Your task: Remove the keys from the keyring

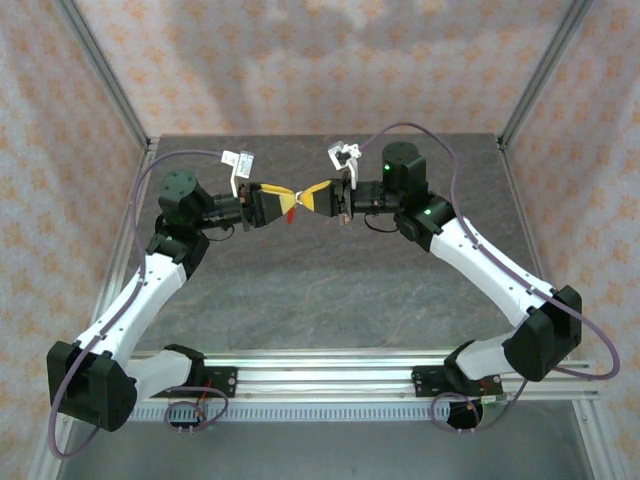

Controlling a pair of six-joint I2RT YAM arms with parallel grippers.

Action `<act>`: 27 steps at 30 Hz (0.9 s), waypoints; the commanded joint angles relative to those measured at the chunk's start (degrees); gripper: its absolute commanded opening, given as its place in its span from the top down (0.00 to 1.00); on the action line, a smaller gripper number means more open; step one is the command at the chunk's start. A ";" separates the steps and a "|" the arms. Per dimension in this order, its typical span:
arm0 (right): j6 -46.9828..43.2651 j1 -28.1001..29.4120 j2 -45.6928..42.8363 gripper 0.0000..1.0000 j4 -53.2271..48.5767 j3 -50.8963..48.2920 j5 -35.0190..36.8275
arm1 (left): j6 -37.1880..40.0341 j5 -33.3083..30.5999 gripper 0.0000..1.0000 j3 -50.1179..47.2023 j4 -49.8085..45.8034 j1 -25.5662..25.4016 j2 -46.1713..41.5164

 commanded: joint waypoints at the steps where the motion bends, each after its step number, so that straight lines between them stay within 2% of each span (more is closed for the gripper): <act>1: -1.19 -0.29 0.18 1.00 0.68 2.38 -1.37 | 2.16 1.28 0.64 1.97 -1.67 -0.45 0.09; 9: -1.40 -0.29 0.00 1.00 0.58 2.20 -1.26 | 1.63 0.92 0.85 1.81 -0.74 -0.47 0.18; 10: -1.45 -0.29 -0.04 1.00 0.72 2.09 -1.18 | 1.27 0.74 0.86 1.74 -0.14 -0.53 0.13; 14: -1.30 -0.29 -0.60 1.00 2.21 1.10 -0.53 | -2.77 -0.25 0.99 -0.10 5.66 -0.50 0.18; 21: 0.59 0.22 -3.26 1.00 9.73 -3.83 2.57 | -9.30 -4.02 1.00 -3.10 15.26 -0.19 0.22; 27: -1.00 3.11 -5.16 1.00 12.68 -7.54 6.47 | -12.43 -6.34 1.00 -4.39 20.20 -0.10 0.30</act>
